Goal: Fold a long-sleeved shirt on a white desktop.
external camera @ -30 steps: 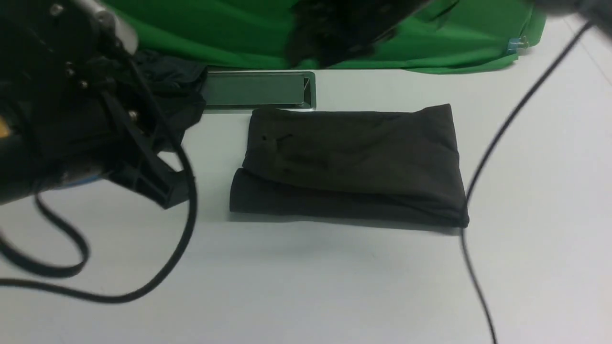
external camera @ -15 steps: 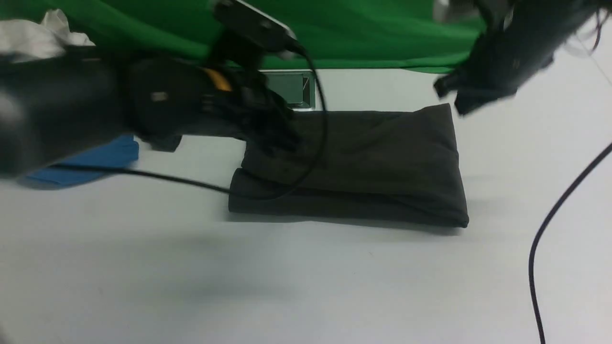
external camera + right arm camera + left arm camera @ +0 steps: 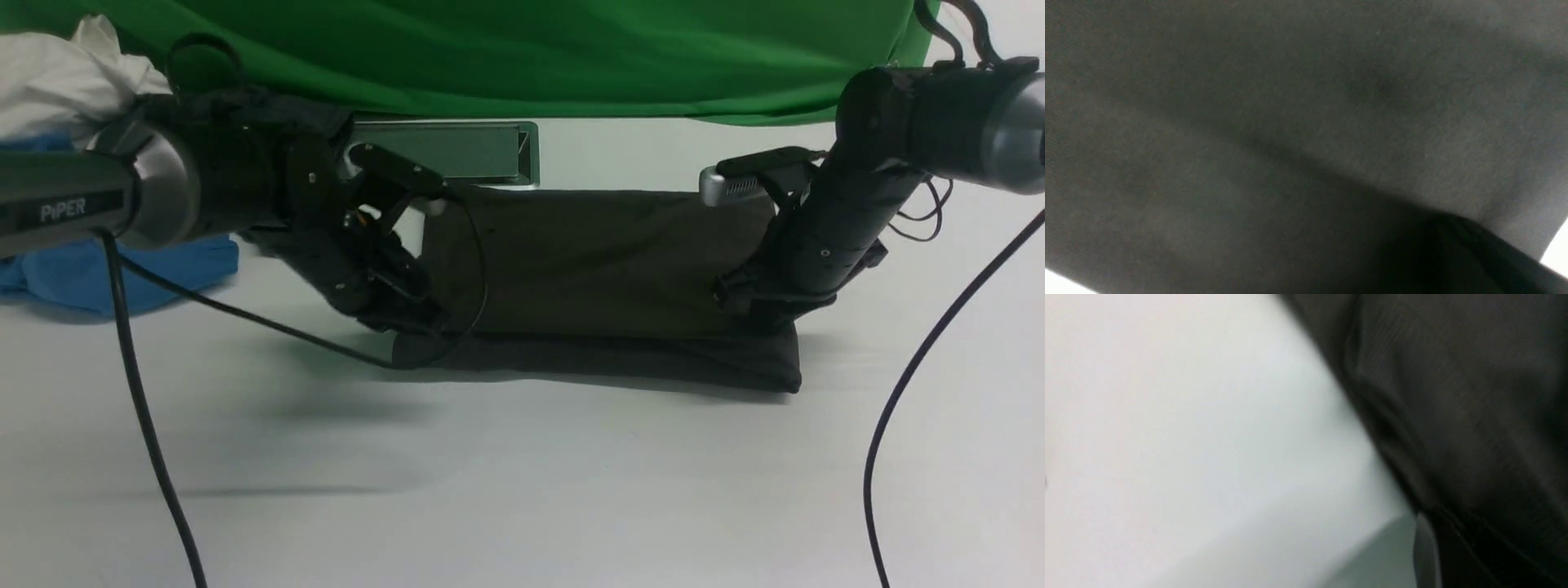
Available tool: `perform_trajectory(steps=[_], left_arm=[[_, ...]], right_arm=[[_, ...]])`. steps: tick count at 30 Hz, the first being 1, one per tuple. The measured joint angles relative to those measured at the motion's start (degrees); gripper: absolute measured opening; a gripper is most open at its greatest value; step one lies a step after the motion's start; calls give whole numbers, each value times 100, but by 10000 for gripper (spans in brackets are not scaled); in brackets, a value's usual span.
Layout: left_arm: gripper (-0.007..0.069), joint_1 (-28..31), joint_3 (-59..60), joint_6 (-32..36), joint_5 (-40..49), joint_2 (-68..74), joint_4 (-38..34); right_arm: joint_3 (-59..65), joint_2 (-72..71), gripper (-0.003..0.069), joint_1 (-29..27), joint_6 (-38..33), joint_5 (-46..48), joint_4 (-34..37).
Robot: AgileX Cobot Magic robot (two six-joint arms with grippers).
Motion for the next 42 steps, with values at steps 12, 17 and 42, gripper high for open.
perform_trajectory(steps=[12,17,42], left_arm=[[19,7,74,-190,59,-1361,156],[19,7,319,-216,-289,-2249,142],[19,9,3228,697,-1449,-6888,-923]], right_arm=[[-174,-1007,26,40,-116,334,344],[247,-871,26,229,-127,50,467],[-907,-8,32,-245,-211,-1776,500]])
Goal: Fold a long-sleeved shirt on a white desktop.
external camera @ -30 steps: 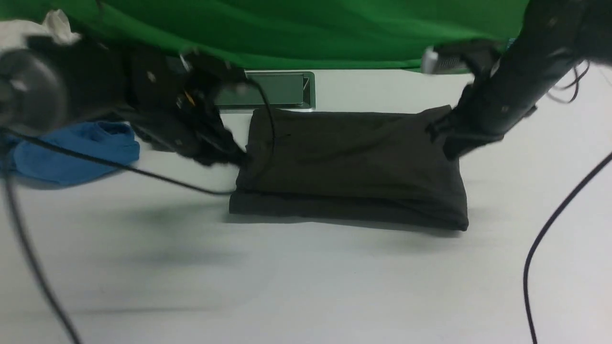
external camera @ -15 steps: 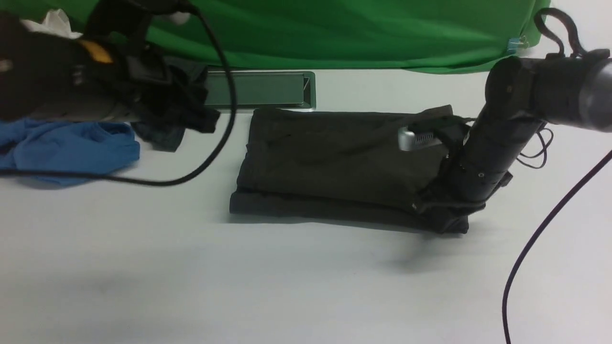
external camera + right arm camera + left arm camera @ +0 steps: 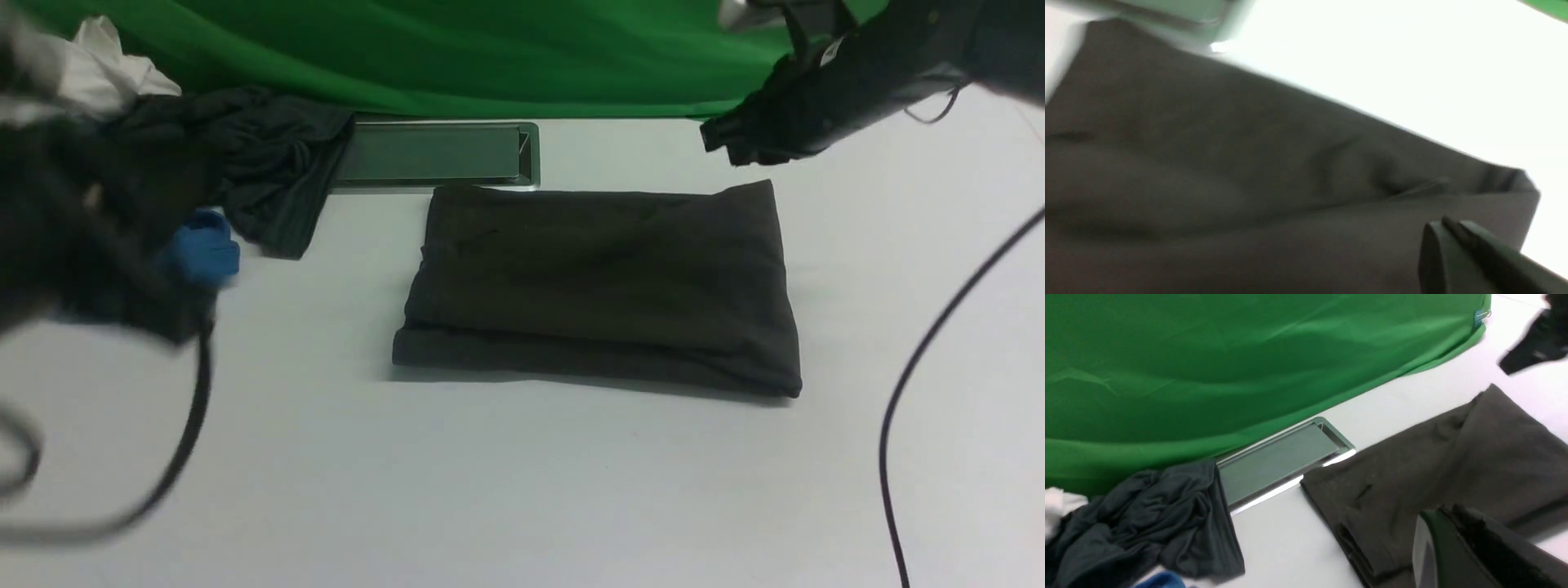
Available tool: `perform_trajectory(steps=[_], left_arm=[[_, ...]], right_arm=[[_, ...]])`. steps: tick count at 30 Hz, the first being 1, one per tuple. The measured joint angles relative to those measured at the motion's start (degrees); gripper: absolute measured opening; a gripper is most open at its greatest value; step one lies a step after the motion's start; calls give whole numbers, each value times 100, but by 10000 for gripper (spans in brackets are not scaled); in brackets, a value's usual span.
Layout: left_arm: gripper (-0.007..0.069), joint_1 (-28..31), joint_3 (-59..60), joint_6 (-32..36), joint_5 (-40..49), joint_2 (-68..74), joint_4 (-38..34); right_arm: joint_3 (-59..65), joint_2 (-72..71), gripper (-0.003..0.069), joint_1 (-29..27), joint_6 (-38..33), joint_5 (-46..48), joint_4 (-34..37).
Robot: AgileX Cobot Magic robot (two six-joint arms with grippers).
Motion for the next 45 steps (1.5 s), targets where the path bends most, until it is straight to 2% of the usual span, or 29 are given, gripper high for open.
perform_trajectory(steps=[5,12,16,22,28,37,45], left_arm=[[19,0,897,30,-201,-1254,-108],[19,0,1339,34,-239,-2422,-188],[19,0,1367,34,-163,-2894,-201],[19,0,1367,59,-102,-3092,-222],[19,0,1481,95,-146,-3092,-292],[19,0,1956,95,-379,-3092,-636],[19,0,2208,95,-189,-3087,-516]], right_arm=[[-406,1042,32,-116,79,-120,-20],[-896,1408,34,-116,111,-208,24],[-1082,1048,34,-116,81,423,-1],[-990,-556,34,-116,51,1688,-66],[176,-2798,34,-116,252,1918,-72],[2977,-6153,34,-116,458,1794,-95],[4980,-7731,41,-116,463,1281,-109]])
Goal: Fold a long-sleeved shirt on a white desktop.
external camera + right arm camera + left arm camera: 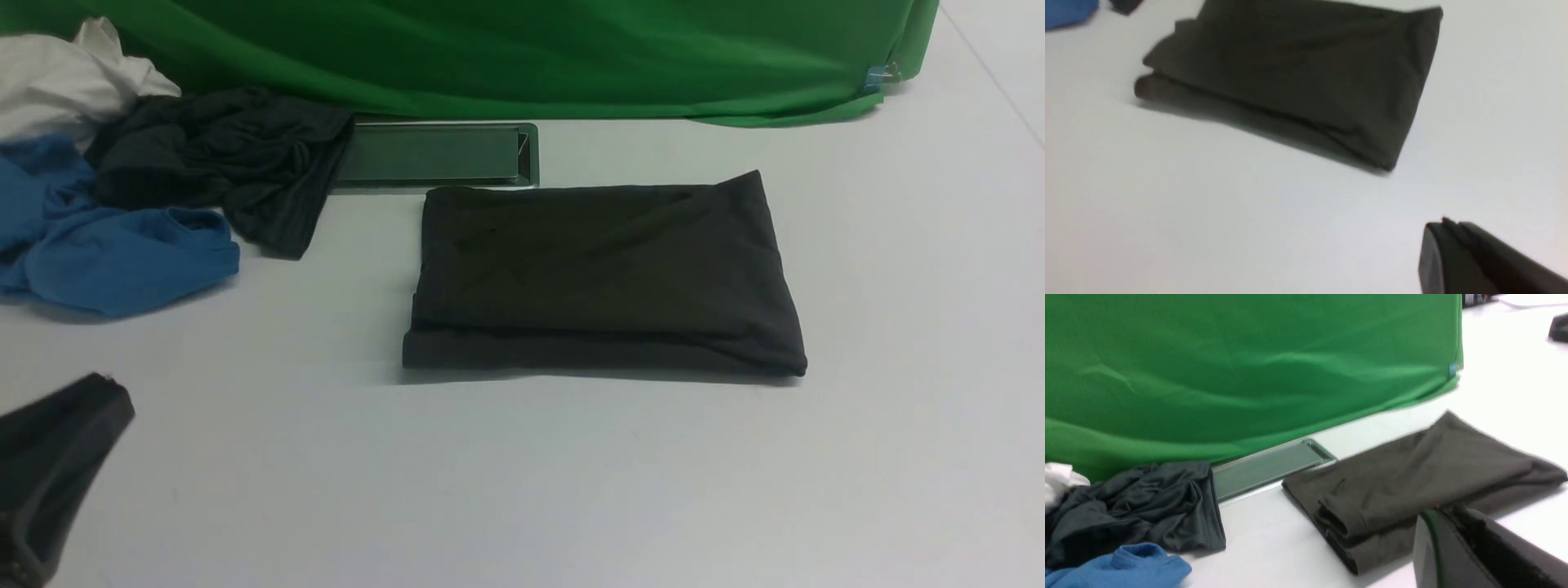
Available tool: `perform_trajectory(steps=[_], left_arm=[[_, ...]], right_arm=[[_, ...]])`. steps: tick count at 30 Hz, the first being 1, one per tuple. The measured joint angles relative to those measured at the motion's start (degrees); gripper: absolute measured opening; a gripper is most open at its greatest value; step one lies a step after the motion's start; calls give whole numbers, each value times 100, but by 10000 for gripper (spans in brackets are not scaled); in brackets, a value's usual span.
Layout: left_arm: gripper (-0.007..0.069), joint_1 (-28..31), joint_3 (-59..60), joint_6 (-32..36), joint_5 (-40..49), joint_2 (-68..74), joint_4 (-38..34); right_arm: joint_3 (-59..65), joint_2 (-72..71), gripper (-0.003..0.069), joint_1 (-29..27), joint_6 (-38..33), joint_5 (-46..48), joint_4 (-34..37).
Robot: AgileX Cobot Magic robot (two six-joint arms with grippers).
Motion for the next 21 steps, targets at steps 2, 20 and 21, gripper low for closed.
perform_trajectory(steps=[2,20,21], left_arm=[[19,0,14,0,97,0,64],[19,0,19,0,235,0,82],[19,0,19,0,240,0,82]], right_arm=[[411,-298,49,0,44,-355,5],[1125,-1049,31,-25,-2,-1453,-115],[1265,-1174,29,-52,-108,-1693,-126]])
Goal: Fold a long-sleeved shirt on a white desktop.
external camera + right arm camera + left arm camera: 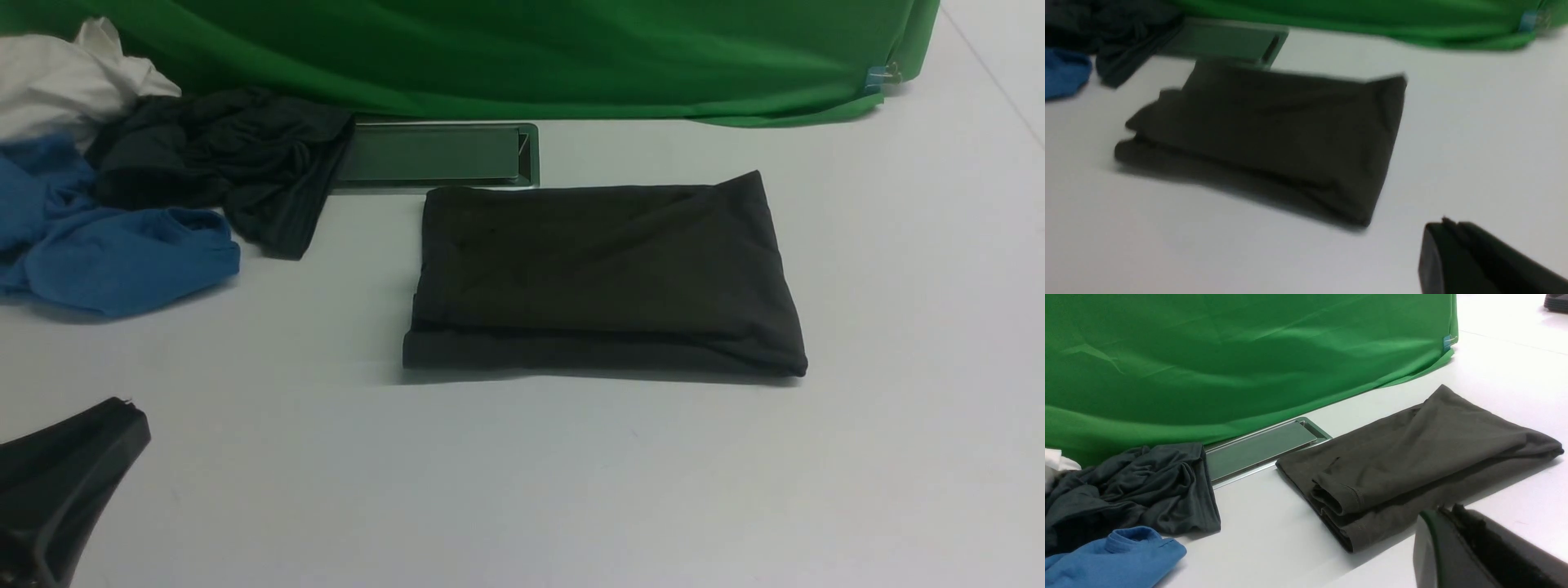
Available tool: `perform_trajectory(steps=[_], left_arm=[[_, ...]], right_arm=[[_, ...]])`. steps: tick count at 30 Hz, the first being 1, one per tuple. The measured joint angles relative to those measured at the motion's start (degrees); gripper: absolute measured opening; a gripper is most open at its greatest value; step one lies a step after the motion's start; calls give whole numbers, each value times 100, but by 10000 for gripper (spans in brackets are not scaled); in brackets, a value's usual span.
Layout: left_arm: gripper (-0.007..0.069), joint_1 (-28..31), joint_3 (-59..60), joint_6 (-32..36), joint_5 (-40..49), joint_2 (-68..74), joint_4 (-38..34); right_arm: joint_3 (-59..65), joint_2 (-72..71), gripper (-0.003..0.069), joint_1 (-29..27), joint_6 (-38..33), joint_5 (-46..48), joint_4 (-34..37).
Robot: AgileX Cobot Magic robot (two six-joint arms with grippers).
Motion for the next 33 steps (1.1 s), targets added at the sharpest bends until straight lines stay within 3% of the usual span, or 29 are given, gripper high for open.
perform_trajectory(steps=[5,12,33], left_arm=[[19,0,0,0,0,0,0],[19,0,0,6,0,0,0],[19,0,0,6,37,0,105]], right_arm=[[1421,-1218,29,-313,-249,-1343,-73],[3172,-2764,33,-598,-312,-2077,-357],[3237,-2873,56,-651,-94,-1741,-459]])
